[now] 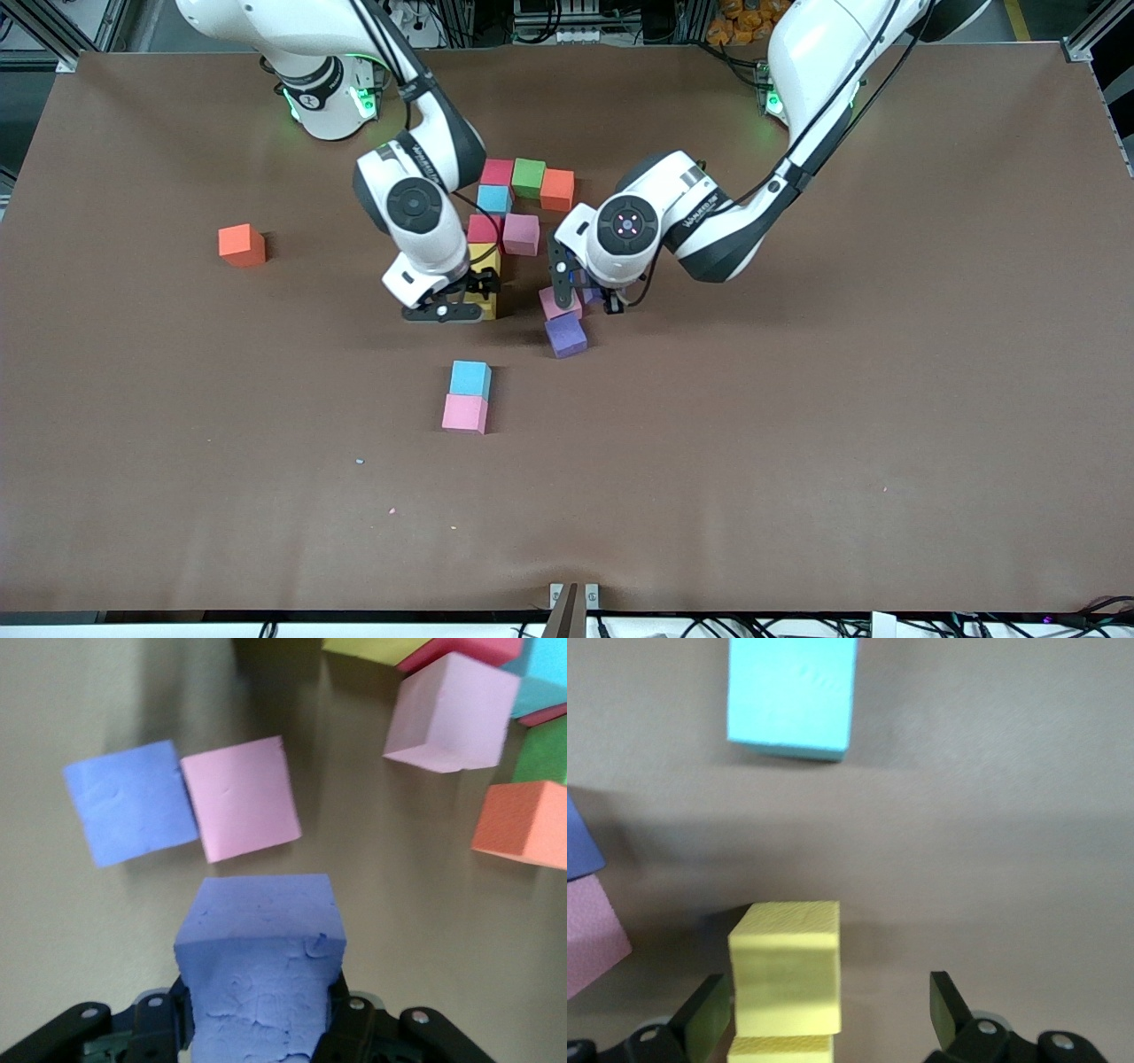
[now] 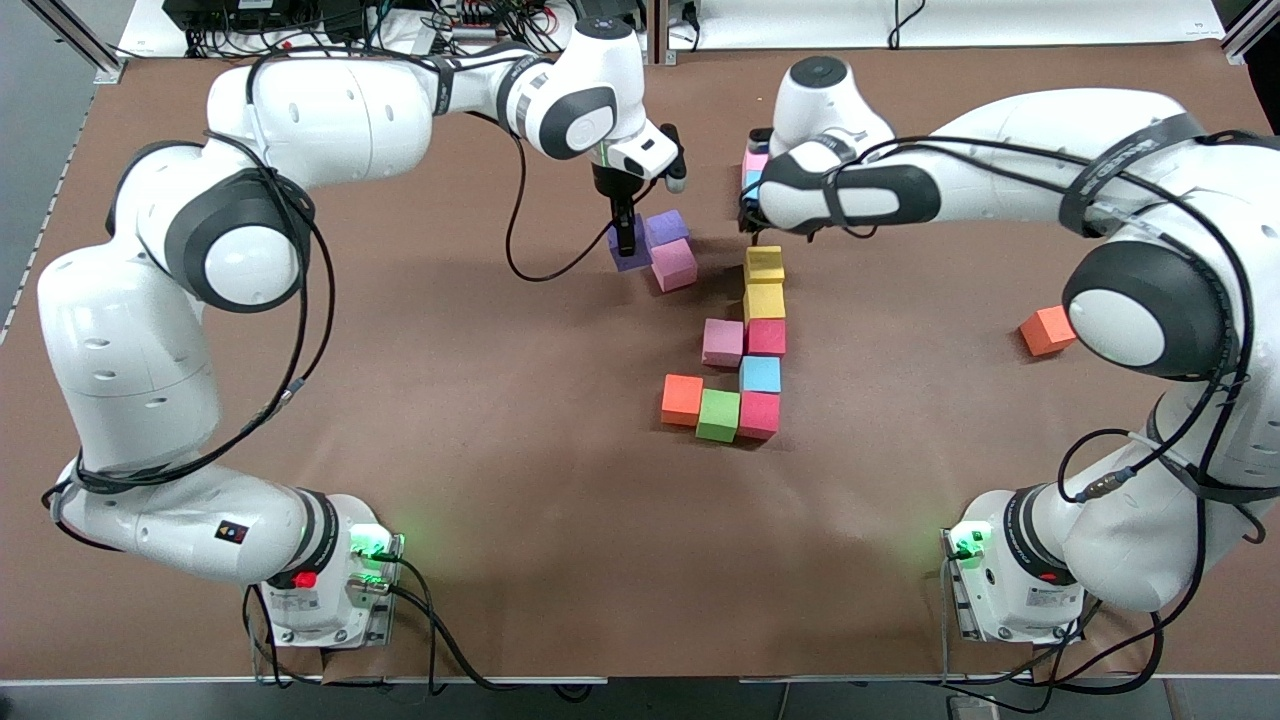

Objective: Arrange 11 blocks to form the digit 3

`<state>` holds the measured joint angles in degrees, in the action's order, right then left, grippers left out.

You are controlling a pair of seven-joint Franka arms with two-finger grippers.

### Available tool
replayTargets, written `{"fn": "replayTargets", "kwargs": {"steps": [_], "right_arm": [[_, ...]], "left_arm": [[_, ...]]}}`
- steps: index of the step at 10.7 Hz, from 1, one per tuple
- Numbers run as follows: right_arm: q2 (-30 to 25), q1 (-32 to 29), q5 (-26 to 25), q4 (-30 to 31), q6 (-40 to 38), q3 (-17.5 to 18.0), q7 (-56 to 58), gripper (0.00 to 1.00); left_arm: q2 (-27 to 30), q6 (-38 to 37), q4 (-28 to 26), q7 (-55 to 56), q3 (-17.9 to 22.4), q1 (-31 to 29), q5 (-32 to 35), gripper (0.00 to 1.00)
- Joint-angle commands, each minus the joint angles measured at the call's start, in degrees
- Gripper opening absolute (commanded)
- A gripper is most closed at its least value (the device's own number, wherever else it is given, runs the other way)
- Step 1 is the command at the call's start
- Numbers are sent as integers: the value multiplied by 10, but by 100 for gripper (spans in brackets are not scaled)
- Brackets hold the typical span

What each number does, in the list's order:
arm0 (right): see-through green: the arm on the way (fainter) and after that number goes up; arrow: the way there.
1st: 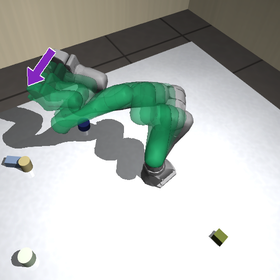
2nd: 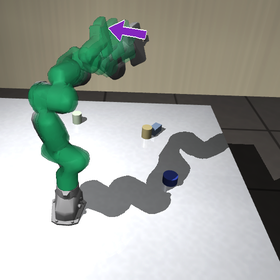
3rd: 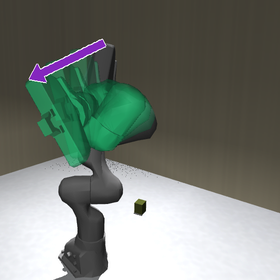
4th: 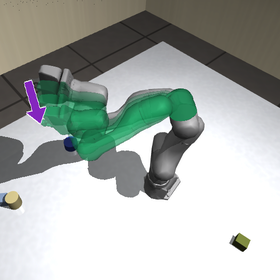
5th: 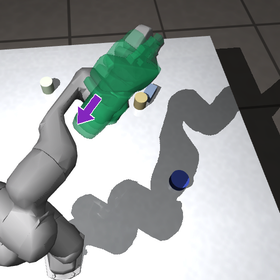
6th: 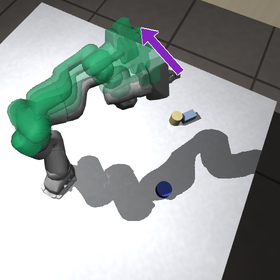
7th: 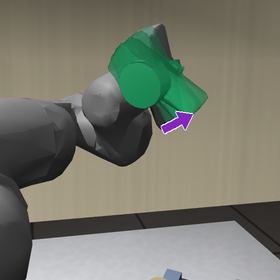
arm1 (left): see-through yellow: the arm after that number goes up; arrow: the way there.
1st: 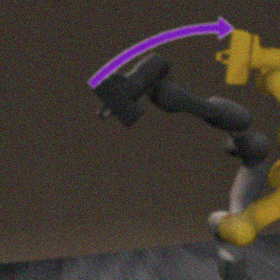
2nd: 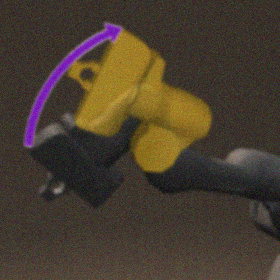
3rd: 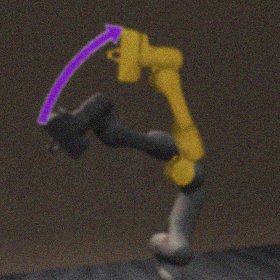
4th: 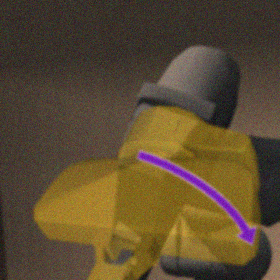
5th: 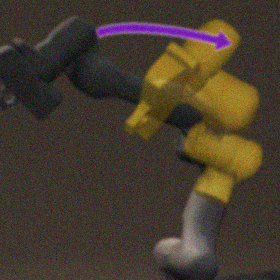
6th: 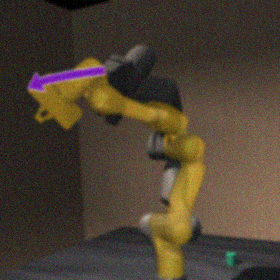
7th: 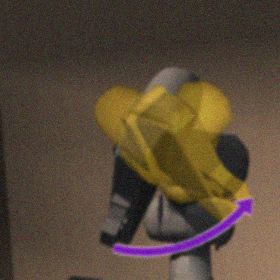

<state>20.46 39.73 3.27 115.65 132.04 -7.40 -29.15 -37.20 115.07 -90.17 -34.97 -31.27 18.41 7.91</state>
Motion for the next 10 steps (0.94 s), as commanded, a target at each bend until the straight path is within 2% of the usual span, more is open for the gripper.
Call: {"fn": "replayTargets", "kwargs": {"steps": [1,6,10], "right_arm": [[-28,-45,-9,12,-33,5,57,100],[-31,-93,-12,12,-71,5,123,100],[-31,-114,-31,15,-93,4,147,100]], "left_arm": [[5,-7,-7,2,-26,11,-13,0],[-12,5,-18,1,-26,62,-3,0],[-41,40,-19,-2,-24,97,66,0]]}}
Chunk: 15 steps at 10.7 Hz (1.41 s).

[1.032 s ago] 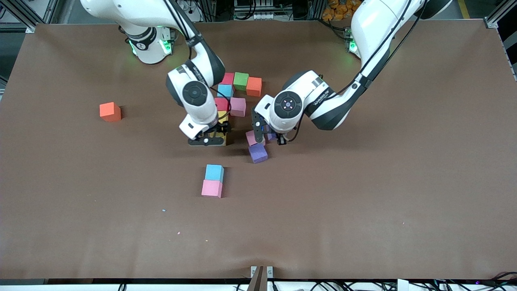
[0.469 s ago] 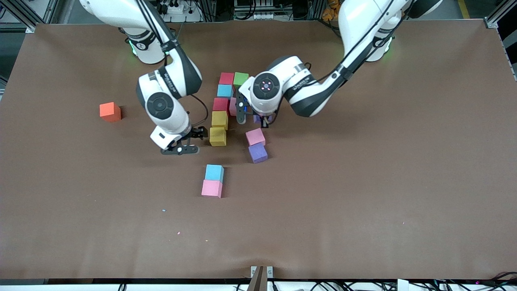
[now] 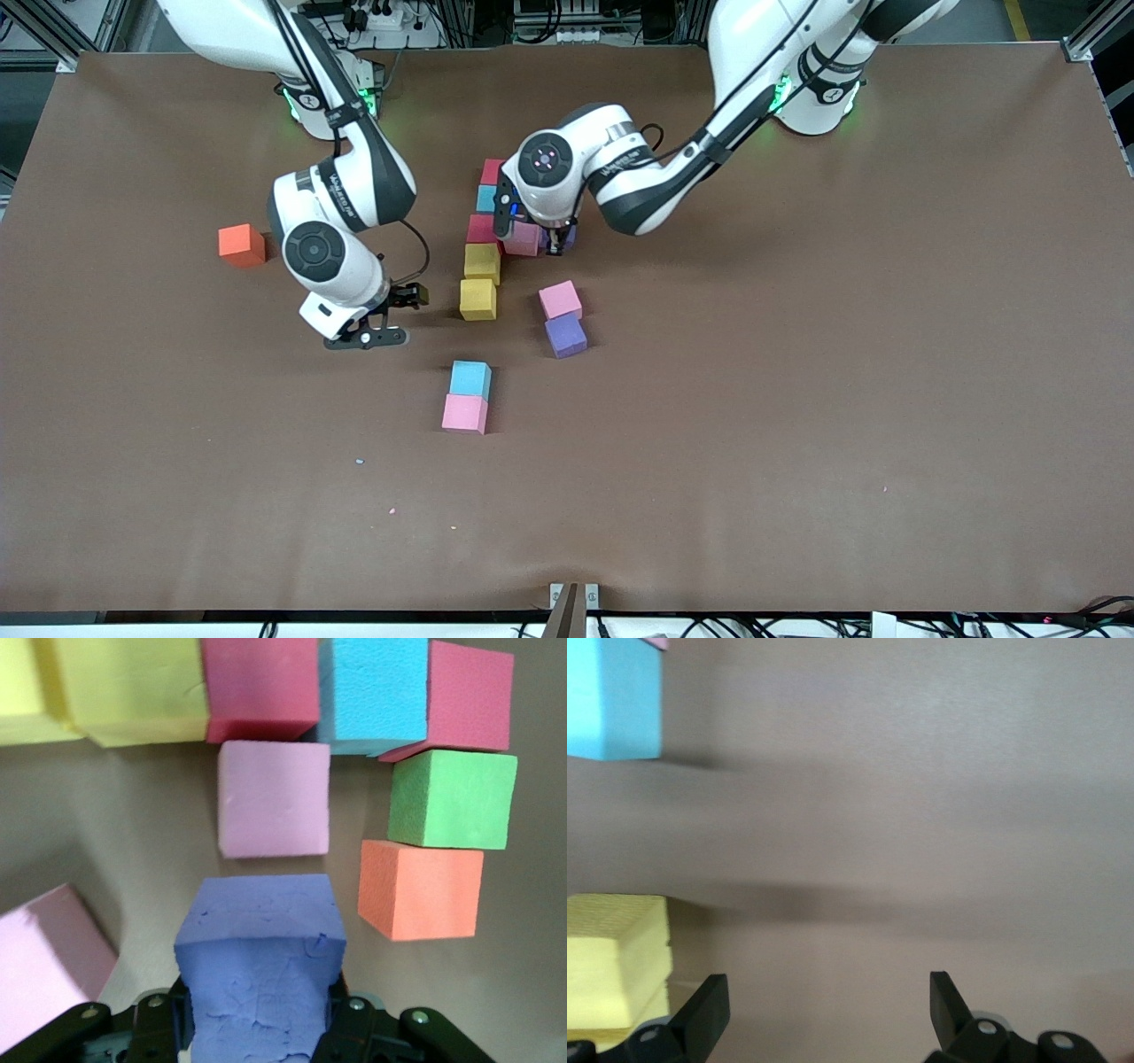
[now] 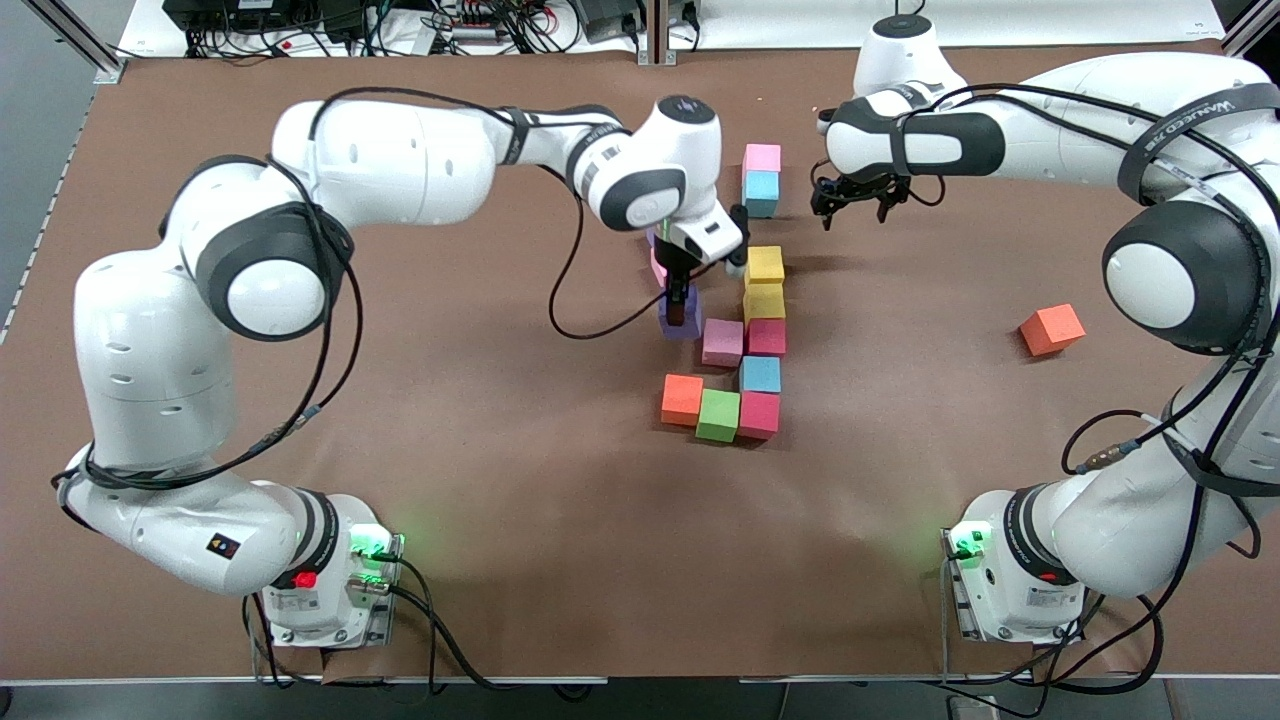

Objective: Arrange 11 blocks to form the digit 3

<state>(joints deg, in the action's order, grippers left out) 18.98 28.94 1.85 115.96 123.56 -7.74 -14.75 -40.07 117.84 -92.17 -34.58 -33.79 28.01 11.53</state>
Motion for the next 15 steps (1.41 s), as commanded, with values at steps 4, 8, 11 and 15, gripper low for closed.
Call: {"fn": "replayTargets", "kwargs": {"steps": [4,8,11,15], "right_arm": [[-17,-6,-18,12,-7,7,3,100],[-15,-6,-18,12,-7,7,3,100],[-14,-6,-18,12,-6,7,3,100],[-13,-6,-18,12,-5,7,3,100]], "left_arm": [[-27,25,1,13,1,10,54,0],[-31,26,-11,91,4,29,55,0],[-46,43,-10,99,6,31,82,0],[-59,61,-8,132,6,38,97,0]]}}
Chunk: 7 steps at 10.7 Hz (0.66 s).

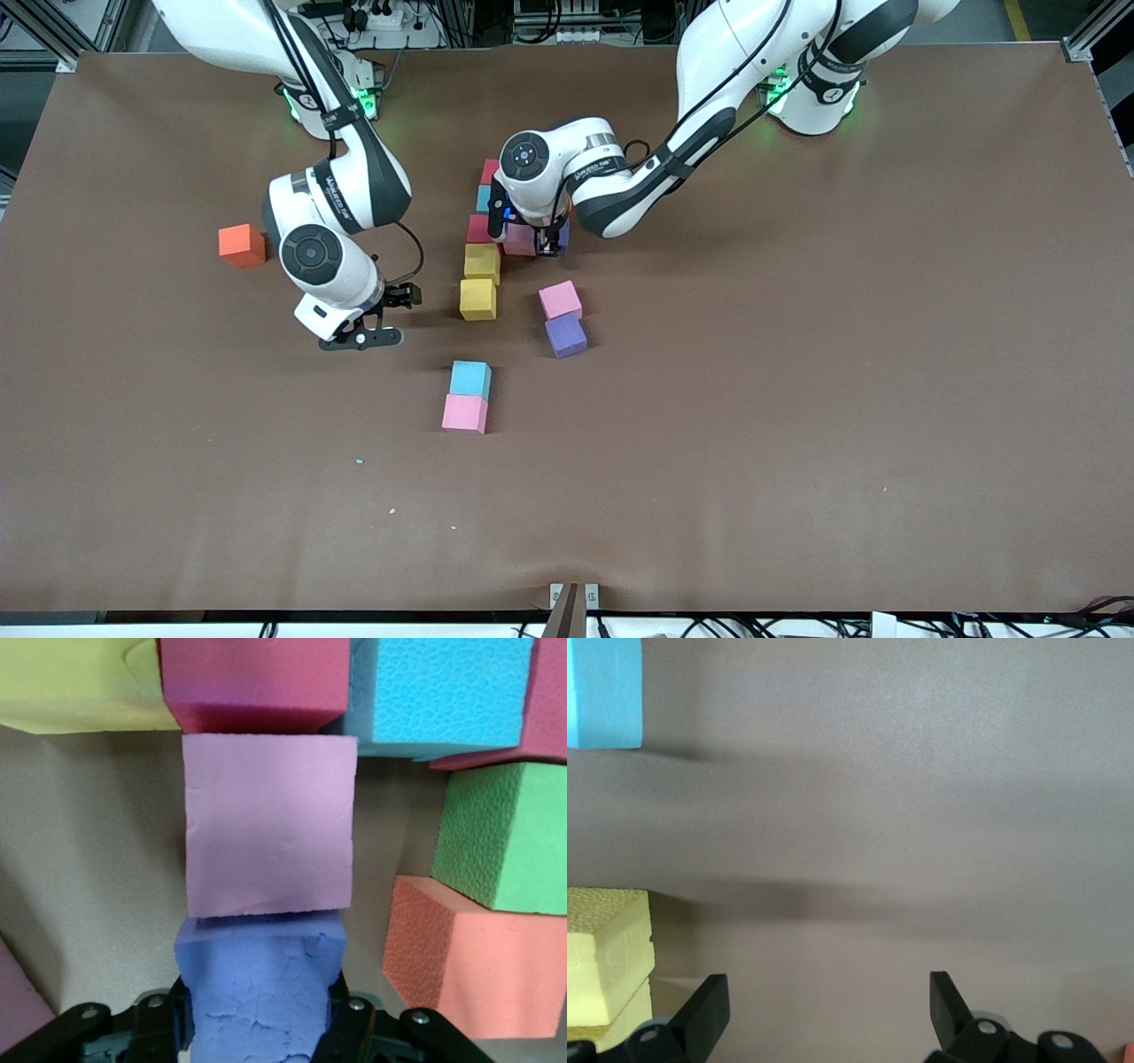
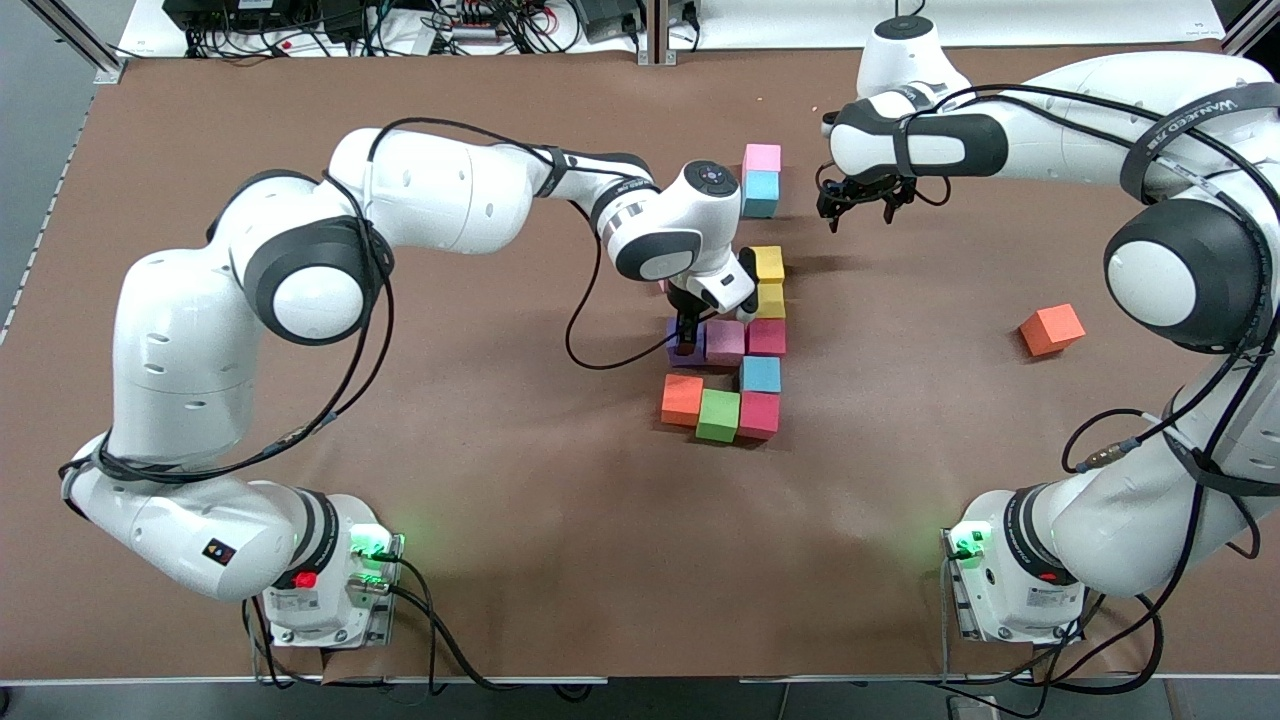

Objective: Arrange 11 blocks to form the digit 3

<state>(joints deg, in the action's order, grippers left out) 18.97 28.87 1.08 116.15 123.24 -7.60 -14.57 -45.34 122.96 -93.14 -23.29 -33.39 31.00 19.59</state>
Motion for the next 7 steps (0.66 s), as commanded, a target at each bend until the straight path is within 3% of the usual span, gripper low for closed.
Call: {"fn": "replayTargets", "kwargs": {"steps": [1,4,7], "right_arm": [[-12,-5,-10,10,-2,6,1,100],[-12,-5,-10,10,-2,6,1,100],[-12,-5,-10,9,-2,6,1,100]], "left_arm": [[-6,10,1,21,2,8,17,0],[-7,10,1,21,2,12,22,0],[-11,10,2,25,2,14,41,7]]}}
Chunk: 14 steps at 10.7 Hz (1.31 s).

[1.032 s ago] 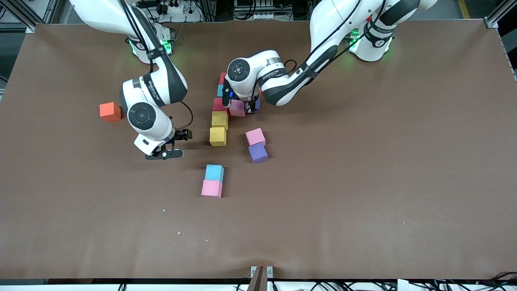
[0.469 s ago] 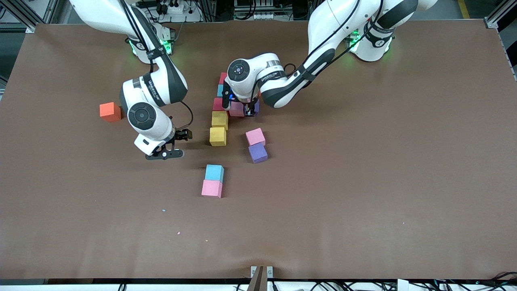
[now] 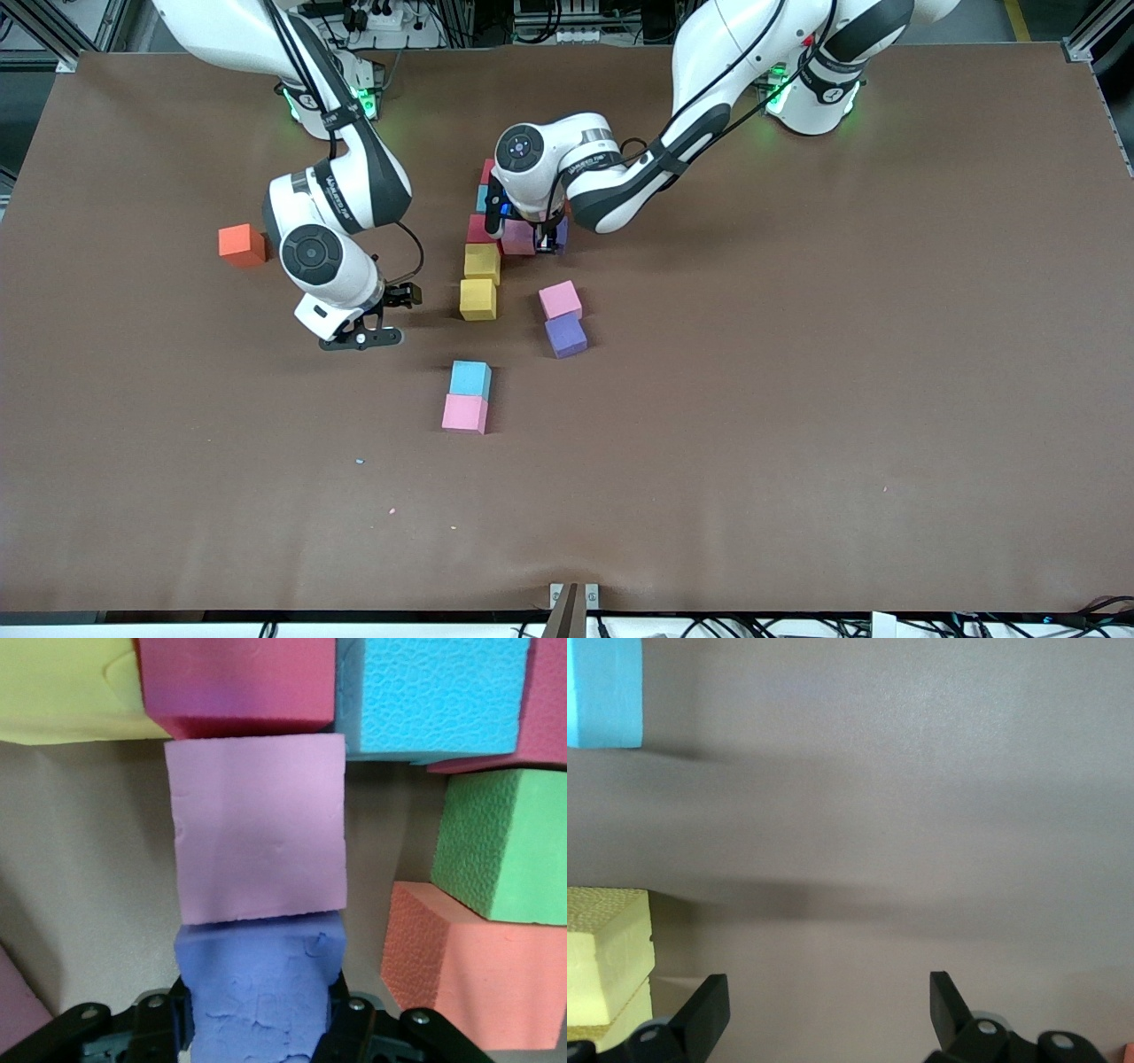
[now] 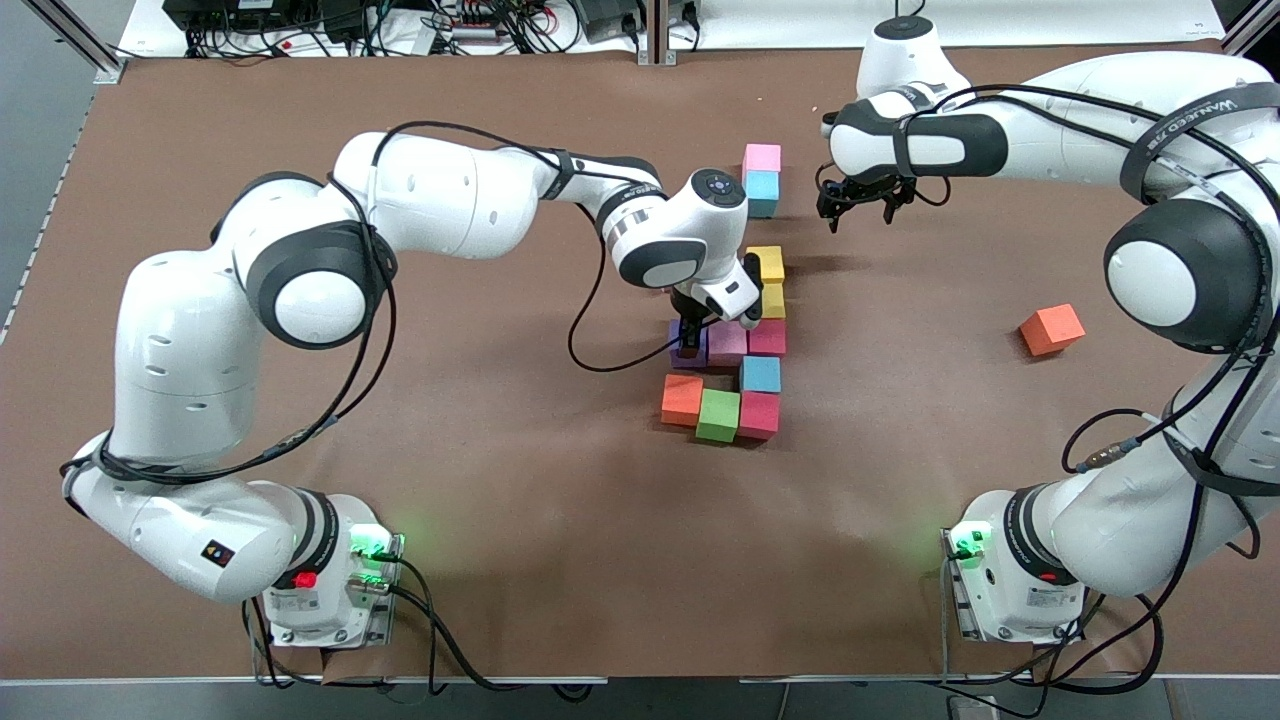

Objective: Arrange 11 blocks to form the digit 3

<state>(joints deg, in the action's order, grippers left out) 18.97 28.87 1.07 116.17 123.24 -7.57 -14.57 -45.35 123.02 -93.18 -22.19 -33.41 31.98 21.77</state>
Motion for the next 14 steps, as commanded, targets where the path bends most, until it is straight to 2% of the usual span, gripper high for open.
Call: {"fn": "replayTargets", "kwargs": {"steps": [1,3,6,7,9,10,11,14], "right_arm": [[-12,-5,-10,9,-2,5,1,100],[-12,-6,-10,9,-2,5,1,100],[-15,-7,-10,7,-2,5,3,100],[-16,-14,-10,5,-3,5,4,100],[-19,-22,-10,5,-5,5,28,100],[-24,-29,-10,4,-10,5,37,100],[-26,-33,-10,1,-17,5,48,100],[-29,-37,-10,-3,-20,5,55,100]], "left_arm": [[-11,9,4,14,2,4,20,8],[-18,10,6,14,2,4,26,15],[-19,10,7,14,2,4,32,22],[-23,10,7,14,2,4,32,33],[-25,10,9,14,6,11,31,47],[-25,10,12,14,17,17,32,58],[-25,10,14,14,18,20,30,100],[-14,10,28,13,18,18,23,100]]}}
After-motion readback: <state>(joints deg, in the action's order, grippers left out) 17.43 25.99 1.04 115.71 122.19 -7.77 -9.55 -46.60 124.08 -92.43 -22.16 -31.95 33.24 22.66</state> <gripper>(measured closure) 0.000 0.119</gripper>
